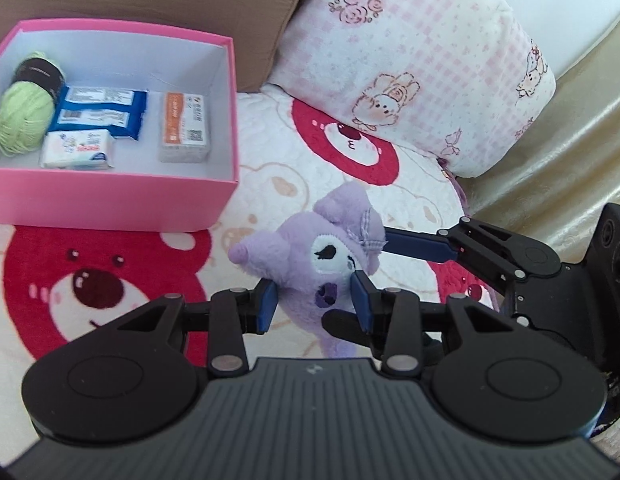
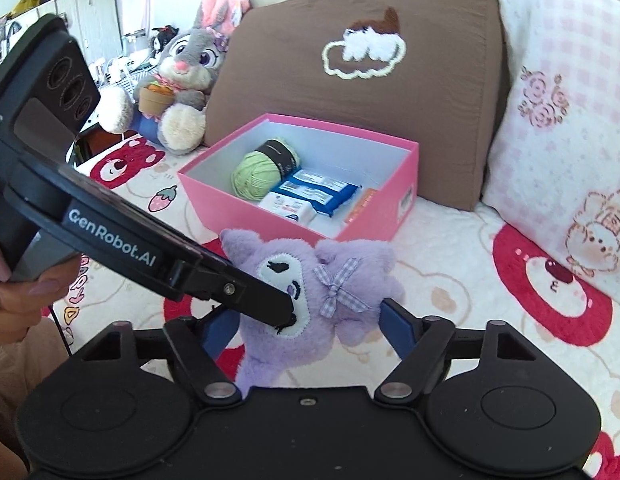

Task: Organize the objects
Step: 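Lift the purple plush toy with the left gripper toward the pink box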

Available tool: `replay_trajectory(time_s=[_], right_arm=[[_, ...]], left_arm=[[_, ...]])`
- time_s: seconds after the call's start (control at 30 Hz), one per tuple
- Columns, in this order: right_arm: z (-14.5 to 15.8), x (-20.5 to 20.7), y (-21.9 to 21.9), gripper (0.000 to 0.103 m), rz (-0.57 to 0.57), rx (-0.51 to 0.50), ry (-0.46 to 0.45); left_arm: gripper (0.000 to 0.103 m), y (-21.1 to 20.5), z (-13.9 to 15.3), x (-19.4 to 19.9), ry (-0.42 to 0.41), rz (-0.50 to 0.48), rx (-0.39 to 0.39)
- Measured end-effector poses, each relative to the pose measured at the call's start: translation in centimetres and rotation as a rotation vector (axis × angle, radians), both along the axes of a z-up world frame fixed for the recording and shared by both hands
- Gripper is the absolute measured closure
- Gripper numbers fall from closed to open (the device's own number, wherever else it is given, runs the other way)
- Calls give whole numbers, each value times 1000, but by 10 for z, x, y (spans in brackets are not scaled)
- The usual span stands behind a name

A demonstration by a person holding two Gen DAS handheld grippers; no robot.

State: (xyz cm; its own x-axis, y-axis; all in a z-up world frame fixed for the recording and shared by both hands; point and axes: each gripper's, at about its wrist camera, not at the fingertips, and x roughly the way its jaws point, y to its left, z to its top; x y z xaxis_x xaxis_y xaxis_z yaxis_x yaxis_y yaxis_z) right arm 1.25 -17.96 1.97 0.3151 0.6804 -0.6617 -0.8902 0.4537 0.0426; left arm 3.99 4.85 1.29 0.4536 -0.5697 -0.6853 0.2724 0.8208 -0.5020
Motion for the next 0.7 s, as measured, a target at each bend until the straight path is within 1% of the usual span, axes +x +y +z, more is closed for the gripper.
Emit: replay_trajectory(time_s=[0.17, 0.43, 0.47, 0.5, 0.53, 0.57, 0.63, 0.67, 0.7], right_arm=[[11, -9, 14, 33, 21, 8, -13], [33, -12, 44, 33, 54, 30, -3], [36, -11, 48, 34, 65, 38, 2], [40, -10, 52, 41, 96, 55, 33], [44, -10, 58, 48, 123, 76, 76], [48, -11, 65, 44, 122, 75, 75], [55, -20, 83, 45, 117, 38, -31], [56, -21, 91, 45, 125, 26, -68], [54, -19, 97, 45, 132, 19, -78]], left_arm=[[65, 17, 13, -1, -8, 16, 20], [65, 37, 40, 3, -54, 35, 92], [65, 40, 44, 5, -60, 42, 101], [67, 42, 48, 8, -61, 37, 89], [68, 45, 51, 13, -46, 26, 61], [71, 47, 53, 17, -22, 18, 36], [71, 46, 60, 21, -41, 0, 49], [71, 45, 62, 23, -59, 6, 73], [71, 45, 64, 26, -70, 16, 97]])
